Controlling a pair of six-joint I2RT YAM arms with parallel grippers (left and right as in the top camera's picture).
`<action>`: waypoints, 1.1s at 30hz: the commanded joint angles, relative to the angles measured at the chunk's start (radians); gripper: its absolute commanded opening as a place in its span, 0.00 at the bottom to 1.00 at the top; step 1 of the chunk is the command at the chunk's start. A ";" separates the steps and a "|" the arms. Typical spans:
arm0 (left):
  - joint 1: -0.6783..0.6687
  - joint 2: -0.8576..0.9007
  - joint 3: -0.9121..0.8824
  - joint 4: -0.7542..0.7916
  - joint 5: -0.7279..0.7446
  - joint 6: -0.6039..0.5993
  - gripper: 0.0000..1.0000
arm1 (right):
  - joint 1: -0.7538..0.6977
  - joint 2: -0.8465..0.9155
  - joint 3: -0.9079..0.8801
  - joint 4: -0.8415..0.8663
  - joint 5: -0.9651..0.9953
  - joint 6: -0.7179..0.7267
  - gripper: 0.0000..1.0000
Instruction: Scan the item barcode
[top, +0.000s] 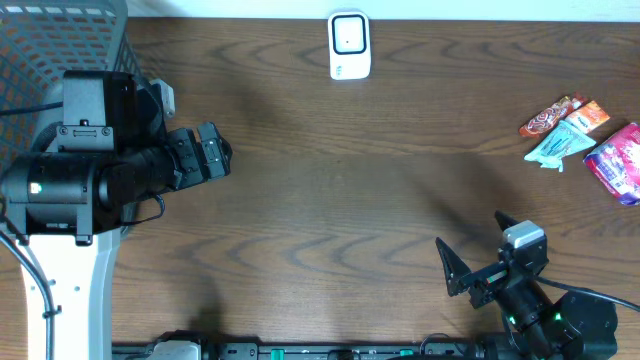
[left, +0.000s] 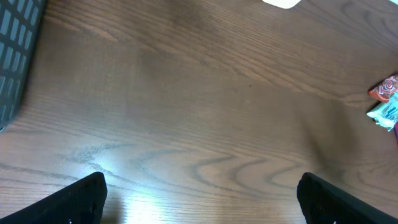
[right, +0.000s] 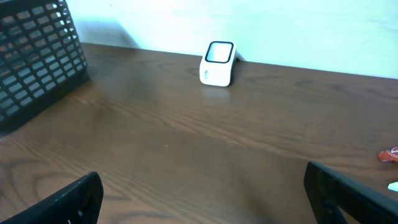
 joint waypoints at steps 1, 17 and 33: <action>-0.003 0.000 0.016 0.000 0.004 0.010 0.98 | 0.004 -0.008 -0.005 -0.002 0.011 -0.057 0.99; -0.003 0.000 0.016 0.000 0.004 0.010 0.98 | -0.013 -0.174 -0.164 0.175 0.077 -0.052 0.99; -0.003 0.000 0.016 0.000 0.004 0.010 0.98 | -0.004 -0.174 -0.491 0.668 0.123 0.001 0.99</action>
